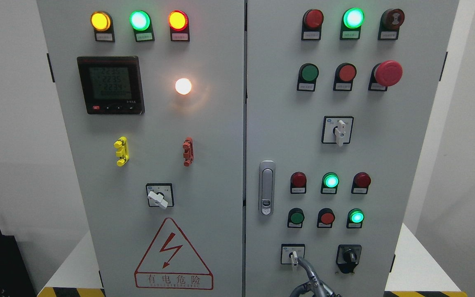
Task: Release door handle
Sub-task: 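Raise the right hand toward the silver door handle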
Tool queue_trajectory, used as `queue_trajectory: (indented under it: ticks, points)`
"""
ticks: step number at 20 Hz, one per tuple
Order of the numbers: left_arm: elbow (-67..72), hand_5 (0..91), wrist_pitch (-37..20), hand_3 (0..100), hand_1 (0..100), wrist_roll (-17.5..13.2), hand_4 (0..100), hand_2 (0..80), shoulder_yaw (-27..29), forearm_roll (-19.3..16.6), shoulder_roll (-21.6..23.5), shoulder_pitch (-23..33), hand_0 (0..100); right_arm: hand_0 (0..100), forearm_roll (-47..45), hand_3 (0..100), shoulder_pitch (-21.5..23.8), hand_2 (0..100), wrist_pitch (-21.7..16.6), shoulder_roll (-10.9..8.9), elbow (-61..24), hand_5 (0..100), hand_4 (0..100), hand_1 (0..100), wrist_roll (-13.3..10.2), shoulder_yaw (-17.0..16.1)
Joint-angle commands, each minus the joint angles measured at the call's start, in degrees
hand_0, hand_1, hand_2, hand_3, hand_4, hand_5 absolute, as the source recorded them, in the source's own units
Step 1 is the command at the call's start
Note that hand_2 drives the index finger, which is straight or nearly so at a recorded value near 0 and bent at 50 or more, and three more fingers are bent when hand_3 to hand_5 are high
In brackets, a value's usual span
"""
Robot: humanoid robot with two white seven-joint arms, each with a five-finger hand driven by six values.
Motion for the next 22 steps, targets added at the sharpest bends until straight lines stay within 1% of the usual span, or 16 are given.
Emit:
queue_trajectory:
  ticks: [1,2,3,5,7,10,12,13,16,18,20,22]
  points:
    - [-1.76,0.0,-0.01,0,39,0.05,0,0.0,-0.02,-0.03,0.0,0.0,12,37,7.88,84,-2.75,0,2.43,4.07,0.02,93,78,36,-0.18,0.2]
    - [-1.76,0.0,-0.01,0,39,0.05,0,0.0,-0.02,-0.03,0.0,0.0,12,36,9.72,85,-2.75,0,2.51,4.59,0.11,96,79,37,-0.18,0.11]
    - [-1.76,0.0,-0.01,0,39,0.05,0,0.0,-0.02,-0.03,0.0,0.0,12,35,11.92,86,-2.84,0,2.52,5.55,0.28,97,80,37,-0.09,0.2]
    - [-1.76,0.0,-0.01,0,39,0.05,0,0.0,0.07,0.05,0.0,0.0,12,34,16.49,87,-2.93,0,2.52,6.26,0.63,98,82,37,-0.09,0.03]
    - [-1.76,0.0,-0.01,0,39,0.05,0,0.0,-0.02,0.05,0.0,0.0,12,33,19.57,88,-2.93,0,2.6,7.58,1.33,99,84,37,0.17,0.11]
    - [-1.76,0.0,-0.01,0,39,0.05,0,0.0,-0.02,-0.03,0.0,0.0,12,32,22.3,89,-3.19,0,2.6,10.39,2.92,99,85,36,0.79,0.11]
    - [-1.76,0.0,-0.01,0,39,0.05,0,0.0,-0.02,-0.03,0.0,0.0,12,32,25.46,90,-4.07,0,2.6,11.36,3.97,99,86,36,1.75,-0.15]
    - [-1.76,0.0,-0.01,0,39,0.05,0,0.0,-0.02,-0.03,0.0,0.0,12,32,26.61,91,-4.33,0,3.04,11.71,4.32,99,86,36,1.93,-0.15]
    - [-1.76,0.0,-0.01,0,39,0.05,0,0.0,0.07,0.05,0.0,0.0,12,32,27.14,93,-6.26,0,6.2,11.89,5.11,100,87,36,2.98,0.2]
    - [-1.76,0.0,-0.01,0,39,0.05,0,0.0,0.07,-0.03,0.0,0.0,12,33,27.76,94,-7.67,0,6.99,11.89,6.17,100,88,35,3.16,0.2]
    - [-1.76,0.0,-0.01,0,39,0.05,0,0.0,-0.02,-0.03,0.0,0.0,12,33,28.11,95,-8.55,0,8.57,11.89,6.87,100,89,35,3.42,0.11]
    - [-1.76,0.0,-0.01,0,39,0.05,0,0.0,0.07,-0.03,0.0,0.0,12,33,28.11,96,-8.82,0,10.15,11.89,6.96,100,90,34,4.91,0.11]
